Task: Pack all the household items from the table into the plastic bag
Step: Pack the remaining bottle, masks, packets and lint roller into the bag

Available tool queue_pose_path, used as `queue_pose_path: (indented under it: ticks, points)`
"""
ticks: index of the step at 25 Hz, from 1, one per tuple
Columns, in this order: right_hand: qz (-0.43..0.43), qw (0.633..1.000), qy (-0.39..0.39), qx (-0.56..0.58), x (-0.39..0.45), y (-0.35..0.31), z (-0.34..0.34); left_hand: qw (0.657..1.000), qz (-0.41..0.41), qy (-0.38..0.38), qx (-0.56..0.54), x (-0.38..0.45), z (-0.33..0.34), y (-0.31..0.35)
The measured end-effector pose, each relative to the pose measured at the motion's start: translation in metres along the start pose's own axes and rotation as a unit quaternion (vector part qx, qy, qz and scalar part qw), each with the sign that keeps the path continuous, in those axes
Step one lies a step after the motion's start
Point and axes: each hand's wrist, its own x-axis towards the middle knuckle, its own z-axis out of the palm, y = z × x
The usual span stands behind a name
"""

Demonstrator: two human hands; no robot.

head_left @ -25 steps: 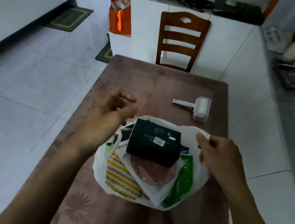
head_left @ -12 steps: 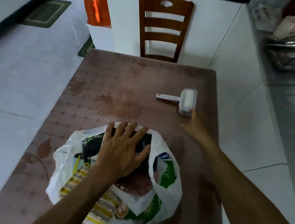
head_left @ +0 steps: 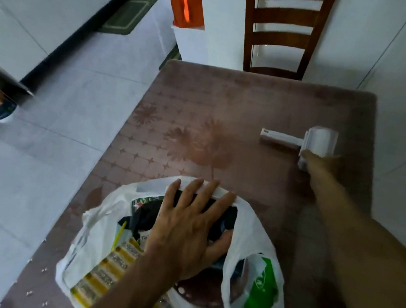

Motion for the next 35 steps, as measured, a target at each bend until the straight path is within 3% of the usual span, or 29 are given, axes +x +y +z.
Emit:
queue_pose_path:
  ticks: [3, 7, 10, 14, 16, 18, 19, 21, 23, 24, 25, 28, 29, 32, 35]
  points:
    - [-0.014, 0.999, -0.044, -0.010, -0.009, 0.009, -0.005, 1.000, 0.002, -0.003, 0.006, 0.000, 0.003, 0.000]
    - [0.062, 0.961, -0.200, 0.179, -0.054, 0.005, -0.041, 1.000, 0.004, -0.013, 0.007, 0.004, 0.003, -0.001]
    - [0.045, 0.925, -0.276, 0.256, -0.108, 0.000, -0.071, 1.000, 0.006, -0.026, -0.012, 0.004, -0.003, -0.001]
    - [-0.008, 0.896, -0.322, 0.304, -0.187, -0.020, -0.124, 0.987, -0.010, 0.018, -0.157, -0.001, -0.027, 0.003]
    - [-0.049, 0.903, -0.306, 0.297, -0.230, -0.026, -0.151, 0.950, -0.002, 0.116, -0.290, -0.027, -0.053, -0.003]
    - [-0.082, 0.918, -0.280, 0.266, -0.272, -0.029, -0.172, 0.916, -0.026, 0.293, -0.273, -0.071, -0.069, -0.024]
    - [-0.099, 0.924, -0.270, 0.251, -0.293, -0.029, -0.177, 0.911, -0.077, 0.336, -0.228, -0.096, -0.071, -0.040]
    - [-0.136, 0.928, -0.258, 0.232, -0.332, -0.029, -0.179, 0.927, -0.192, 0.279, -0.158, -0.133, -0.074, -0.070]
    - [-0.176, 0.924, -0.246, 0.233, -0.367, -0.030, -0.171, 0.932, -0.231, 0.175, -0.216, -0.146, -0.068, -0.094]
    - [-0.193, 0.921, -0.243, 0.234, -0.381, -0.031, -0.165, 0.916, -0.232, 0.164, -0.282, -0.146, -0.068, -0.106]
    - [-0.211, 0.919, -0.239, 0.232, -0.393, -0.032, -0.159, 0.876, -0.255, 0.171, -0.371, -0.143, -0.070, -0.119]
    - [-0.290, 0.907, -0.243, 0.185, -0.416, -0.028, -0.138, 0.698, -0.309, 0.123, -0.634, -0.138, -0.073, -0.150]
    - [-0.318, 0.898, -0.254, 0.166, -0.420, -0.023, -0.130, 0.667, -0.306, 0.100, -0.672, -0.138, -0.075, -0.153]
    - [-0.422, 0.870, -0.250, 0.051, -0.422, -0.015, -0.106, 0.649, -0.289, 0.071, -0.700, -0.136, -0.081, -0.149]
    - [-0.575, 0.773, -0.255, -0.080, -0.412, -0.022, -0.088, 0.654, -0.277, 0.076, -0.700, -0.134, -0.089, -0.144]
